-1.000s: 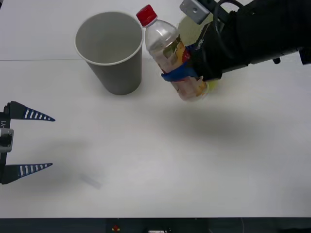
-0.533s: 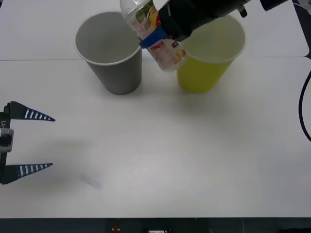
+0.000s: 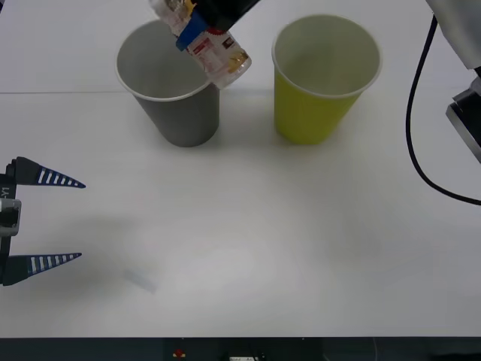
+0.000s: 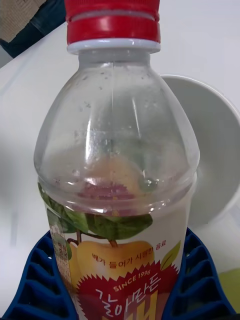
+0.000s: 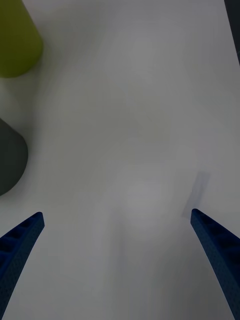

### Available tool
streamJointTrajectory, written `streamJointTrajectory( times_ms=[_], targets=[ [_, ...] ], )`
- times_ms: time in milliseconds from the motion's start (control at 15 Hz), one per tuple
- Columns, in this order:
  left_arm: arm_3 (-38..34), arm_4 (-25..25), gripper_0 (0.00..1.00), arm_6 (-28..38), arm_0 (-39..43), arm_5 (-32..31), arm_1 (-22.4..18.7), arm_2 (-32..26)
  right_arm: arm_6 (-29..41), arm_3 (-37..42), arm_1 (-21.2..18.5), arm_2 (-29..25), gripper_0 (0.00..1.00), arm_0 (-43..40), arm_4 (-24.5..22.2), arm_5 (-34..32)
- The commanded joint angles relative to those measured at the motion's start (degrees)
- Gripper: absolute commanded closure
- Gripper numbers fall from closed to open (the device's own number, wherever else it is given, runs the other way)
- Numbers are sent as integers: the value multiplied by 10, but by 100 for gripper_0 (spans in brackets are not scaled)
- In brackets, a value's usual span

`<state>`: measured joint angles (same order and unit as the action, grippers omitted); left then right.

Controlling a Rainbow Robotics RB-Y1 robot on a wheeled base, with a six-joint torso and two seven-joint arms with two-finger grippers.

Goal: Put the can into the green bin and the plastic bottle into the gray bin

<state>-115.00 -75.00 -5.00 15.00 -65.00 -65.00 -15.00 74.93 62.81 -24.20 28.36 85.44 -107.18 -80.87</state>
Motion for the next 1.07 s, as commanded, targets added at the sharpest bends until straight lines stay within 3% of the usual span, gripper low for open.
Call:
streamJointTrajectory(
  times_ms=[67, 333, 533, 933, 1000, 1067],
  targets=[
    [0, 0, 0, 0, 0, 0, 0, 0, -4, -56, 42, 0, 100, 32, -37, 10],
    [0, 0, 0, 0, 0, 0, 0, 0, -8, -120, 92, 0, 100, 56, -96, 70],
    [0, 0, 0, 0, 0, 0, 0, 0, -17, -164, 113, 3, 100, 66, -105, 114],
    [0, 0, 0, 0, 0, 0, 0, 0, -20, -168, 115, 15, 97, 65, -108, 136],
    [0, 0, 0, 0, 0, 0, 0, 0, -19, -168, 115, 16, 89, 65, -109, 142],
    [0, 0, 0, 0, 0, 0, 0, 0, -19, -168, 115, 17, 61, 66, -109, 148]
  ],
)
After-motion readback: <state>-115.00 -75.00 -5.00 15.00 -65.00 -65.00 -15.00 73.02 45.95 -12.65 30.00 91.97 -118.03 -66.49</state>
